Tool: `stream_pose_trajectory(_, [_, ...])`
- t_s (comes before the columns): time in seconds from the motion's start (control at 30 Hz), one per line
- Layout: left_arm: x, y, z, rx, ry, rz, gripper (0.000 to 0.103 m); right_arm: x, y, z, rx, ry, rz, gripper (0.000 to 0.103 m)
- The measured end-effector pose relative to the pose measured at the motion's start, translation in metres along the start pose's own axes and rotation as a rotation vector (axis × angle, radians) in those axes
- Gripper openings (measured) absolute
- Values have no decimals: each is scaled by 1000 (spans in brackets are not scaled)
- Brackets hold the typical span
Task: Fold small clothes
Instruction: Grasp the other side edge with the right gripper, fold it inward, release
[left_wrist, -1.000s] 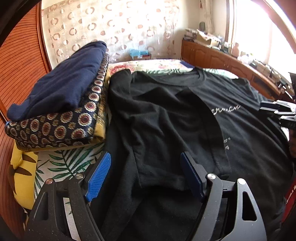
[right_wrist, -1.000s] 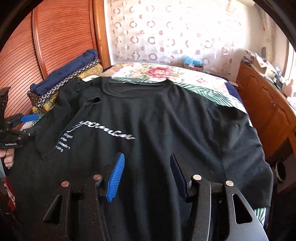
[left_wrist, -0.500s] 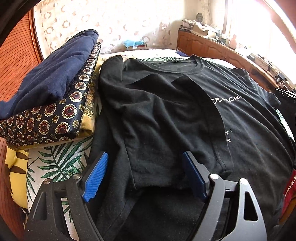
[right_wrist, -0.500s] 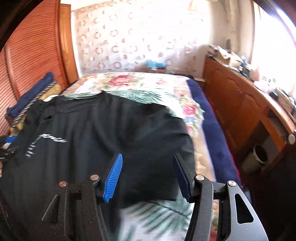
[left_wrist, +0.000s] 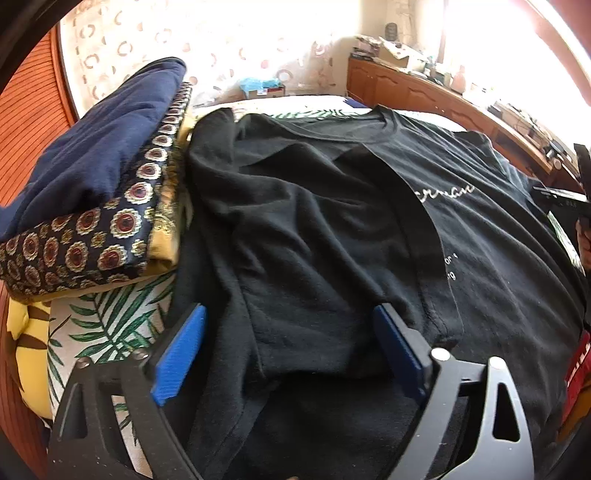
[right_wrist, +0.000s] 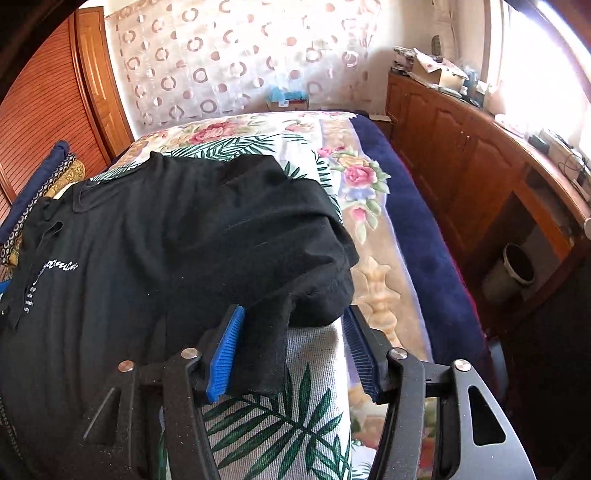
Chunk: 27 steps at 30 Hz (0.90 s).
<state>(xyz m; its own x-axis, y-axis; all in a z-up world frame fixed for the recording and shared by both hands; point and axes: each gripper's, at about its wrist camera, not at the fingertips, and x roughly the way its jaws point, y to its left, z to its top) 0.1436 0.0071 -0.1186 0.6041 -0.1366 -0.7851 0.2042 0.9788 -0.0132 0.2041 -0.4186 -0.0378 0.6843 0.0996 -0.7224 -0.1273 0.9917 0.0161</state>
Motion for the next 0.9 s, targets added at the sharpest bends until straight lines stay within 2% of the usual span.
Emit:
stream_pose_trajectory(0.07, [1, 0, 1, 0, 2, -4, 95, -1, -3, 5, -13, 2, -8, 43])
stream_pose_trajectory(0.13, [2, -2, 0, 8, 7, -10, 99, 0, -4, 8, -27, -2, -16, 24])
stream_pose_trajectory(0.2, [3, -3, 1, 11, 8, -10, 99, -2, -2, 9, -36, -8, -1, 11])
stream_pose_trajectory(0.23, [3, -3, 1, 11, 9, -11, 100, -2, 0, 9, -51, -13, -8, 9])
stream_pose_trajectory(0.4, [3, -3, 0, 10, 9, -10, 101, -21, 19, 14, -117, -100, -23, 8])
stream_pose_trajectory(0.6, [3, -3, 0, 10, 9, -10, 101, -54, 69, 26, -220, -202, 60, 8])
stream_pose_trajectory(0.77, [3, -3, 0, 10, 9, -10, 102, -53, 110, 15, -297, -181, 152, 8])
stream_pose_trajectory(0.87, [4, -2, 0, 10, 8, -11, 102, -40, 122, 0, -310, -133, 153, 8])
stream_pose_trajectory(0.9, [4, -2, 0, 11, 9, -11, 102, -38, 122, -4, -310, -124, 163, 14])
